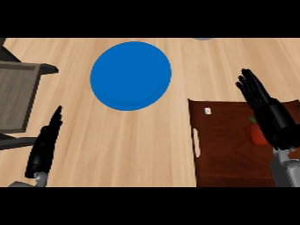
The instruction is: Pick the bell pepper from the tray and place it in the plate
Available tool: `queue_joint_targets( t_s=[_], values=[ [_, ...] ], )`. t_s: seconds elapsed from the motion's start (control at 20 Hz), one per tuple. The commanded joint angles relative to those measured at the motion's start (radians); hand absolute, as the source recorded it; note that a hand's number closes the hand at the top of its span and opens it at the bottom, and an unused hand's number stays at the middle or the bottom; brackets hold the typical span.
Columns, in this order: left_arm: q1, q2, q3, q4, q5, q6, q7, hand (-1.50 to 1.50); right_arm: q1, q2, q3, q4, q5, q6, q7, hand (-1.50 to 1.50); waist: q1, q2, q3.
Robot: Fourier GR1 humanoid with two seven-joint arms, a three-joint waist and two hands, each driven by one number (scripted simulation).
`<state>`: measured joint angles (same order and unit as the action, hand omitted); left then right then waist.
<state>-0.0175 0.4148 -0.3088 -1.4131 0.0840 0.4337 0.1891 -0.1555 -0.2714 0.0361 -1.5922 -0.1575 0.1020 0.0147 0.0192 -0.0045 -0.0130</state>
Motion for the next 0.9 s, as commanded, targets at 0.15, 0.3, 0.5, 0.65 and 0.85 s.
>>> queue_joint_targets(
  t_s=[0.15,0.3,0.5,0.65,0.85],
  values=[
    [-0.145,0.037,0.053,-0.152,0.05,-0.121,-0.109,0.0,-0.196,0.055,0.122,0.095,0.092,0.031,-0.018,1.5,0.023,0.008,0.012],
    [-0.188,0.025,0.048,-0.162,0.048,-0.117,-0.108,0.0,-0.165,-0.235,0.158,0.098,0.414,0.02,0.02,1.5,-0.025,-0.018,-0.029],
    [-0.259,0.049,0.116,-0.169,0.13,-0.203,-0.145,0.0,-0.104,-0.024,0.245,0.209,0.61,-0.283,0.047,1.5,-0.008,0.013,0.012],
    [-0.25,0.078,0.16,-0.167,0.179,-0.258,-0.159,0.0,0.004,0.109,0.16,0.261,0.481,-0.415,-0.178,-1.5,-0.017,0.012,0.015],
    [-0.282,0.086,0.194,-0.135,0.189,-0.299,-0.138,0.0,0.0,0.141,0.099,0.298,0.394,-0.419,-0.385,-1.5,-0.02,0.007,0.014]
  ],
)
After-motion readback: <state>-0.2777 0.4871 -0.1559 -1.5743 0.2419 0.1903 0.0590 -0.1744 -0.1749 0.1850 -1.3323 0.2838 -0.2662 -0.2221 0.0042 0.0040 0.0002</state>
